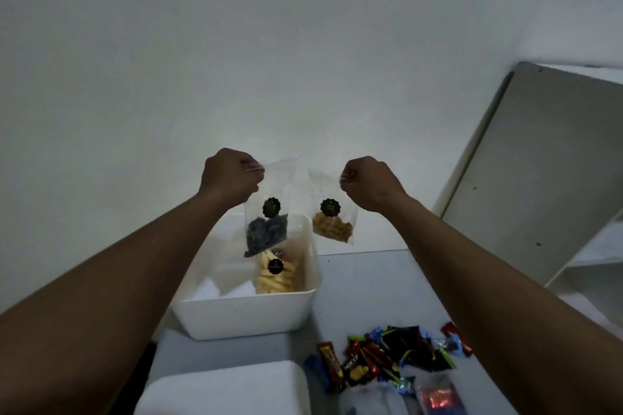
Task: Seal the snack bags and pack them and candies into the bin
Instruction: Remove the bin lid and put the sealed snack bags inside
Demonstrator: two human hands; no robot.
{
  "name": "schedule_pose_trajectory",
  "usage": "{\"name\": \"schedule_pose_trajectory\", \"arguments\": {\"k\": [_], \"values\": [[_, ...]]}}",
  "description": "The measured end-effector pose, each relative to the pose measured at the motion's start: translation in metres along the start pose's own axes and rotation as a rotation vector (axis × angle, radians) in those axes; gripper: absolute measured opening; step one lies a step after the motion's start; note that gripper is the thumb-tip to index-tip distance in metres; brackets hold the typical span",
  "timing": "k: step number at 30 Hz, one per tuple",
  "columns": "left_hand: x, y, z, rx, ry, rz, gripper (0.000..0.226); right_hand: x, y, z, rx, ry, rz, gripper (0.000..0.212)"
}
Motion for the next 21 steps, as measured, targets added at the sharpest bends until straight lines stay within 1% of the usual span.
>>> {"name": "schedule_pose_trajectory", "arguments": {"k": [2,4,5,8,14,21], "values": [[-0.011,-0.002,-0.010,-0.004,-0.040,0.018,0.011,-0.012,0.007,0.014,-0.024,-0.027,-0.008,0.019],[-0.024,-0.004,-0.017,-0.010,-0.058,0.026,0.019,-0.022,0.014,0.030,-0.043,-0.037,-0.006,0.019],[-0.031,-0.005,-0.020,-0.012,-0.062,0.029,0.020,-0.027,0.018,0.039,-0.051,-0.037,-0.006,0.017],[-0.052,-0.008,-0.030,0.009,-0.076,0.032,0.013,-0.041,0.026,0.065,-0.086,-0.040,-0.012,0.016],[-0.084,-0.013,-0.042,0.112,-0.174,0.058,0.018,-0.051,0.040,0.121,-0.203,-0.019,-0.037,0.013],[-0.116,-0.021,-0.037,0.092,-0.178,0.048,0.012,-0.050,0.054,0.189,-0.392,0.072,-0.122,0.016]]}}
Point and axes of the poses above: each hand's wrist, its own y-axis away from the middle knuckle, its own z-axis out of the palm, x = y × z, the point moved 8 cm from there along -y, towards the middle knuckle, and after that the axes turned 14 degrees about x, right-handed, at the moved point
